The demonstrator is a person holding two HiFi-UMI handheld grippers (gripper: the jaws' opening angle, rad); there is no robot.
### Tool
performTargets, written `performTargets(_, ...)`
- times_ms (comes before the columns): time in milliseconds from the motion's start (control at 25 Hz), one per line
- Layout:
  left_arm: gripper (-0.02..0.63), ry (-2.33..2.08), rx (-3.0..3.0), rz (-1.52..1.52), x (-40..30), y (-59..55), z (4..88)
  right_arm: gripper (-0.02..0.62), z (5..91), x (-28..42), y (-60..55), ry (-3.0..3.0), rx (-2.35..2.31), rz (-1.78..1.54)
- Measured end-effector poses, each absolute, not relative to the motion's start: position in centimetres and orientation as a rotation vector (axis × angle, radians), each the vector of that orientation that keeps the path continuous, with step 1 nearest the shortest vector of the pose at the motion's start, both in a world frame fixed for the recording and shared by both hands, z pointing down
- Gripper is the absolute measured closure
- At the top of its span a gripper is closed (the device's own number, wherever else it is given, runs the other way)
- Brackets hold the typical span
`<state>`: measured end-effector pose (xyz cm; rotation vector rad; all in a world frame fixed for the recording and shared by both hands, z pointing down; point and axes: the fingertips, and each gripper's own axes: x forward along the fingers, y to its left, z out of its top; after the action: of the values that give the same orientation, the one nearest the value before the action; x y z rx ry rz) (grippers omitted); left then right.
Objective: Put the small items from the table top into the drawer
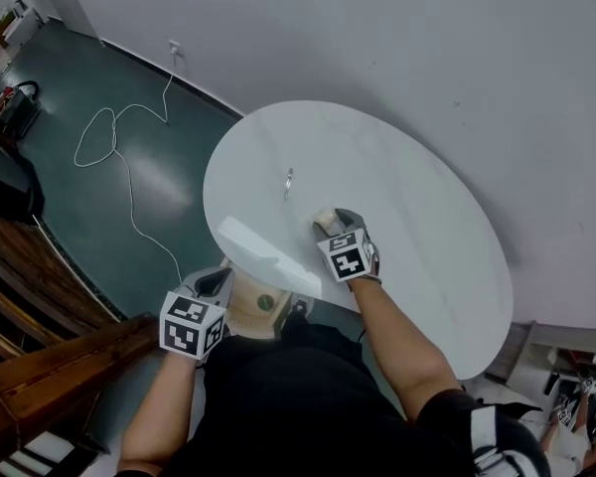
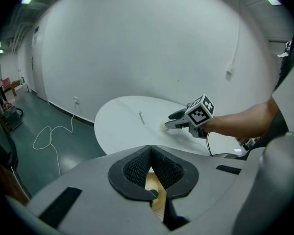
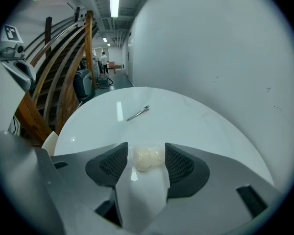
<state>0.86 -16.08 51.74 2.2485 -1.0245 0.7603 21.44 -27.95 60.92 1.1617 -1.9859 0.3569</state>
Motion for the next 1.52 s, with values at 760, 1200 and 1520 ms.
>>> performTargets(760, 0.592, -1.064, 2.204, 0.742, -0.4, -15.7, 52.0, 0.421, 62.7, 21.8, -28.9, -1.976, 1.118, 0.414)
performTargets(1200, 0.592, -1.001, 2.253, 0.761, -1.4, -14.8, 52.2, 0.433, 60.0, 19.5, -25.6, -2.02, 1.154, 0.414)
performTargets(1520, 0.592, -0.946, 2.295, 0.792, -2.8, -13.5, 52.5, 0.431, 58.8, 15.4, -21.1, -2.08, 1.125, 0.425)
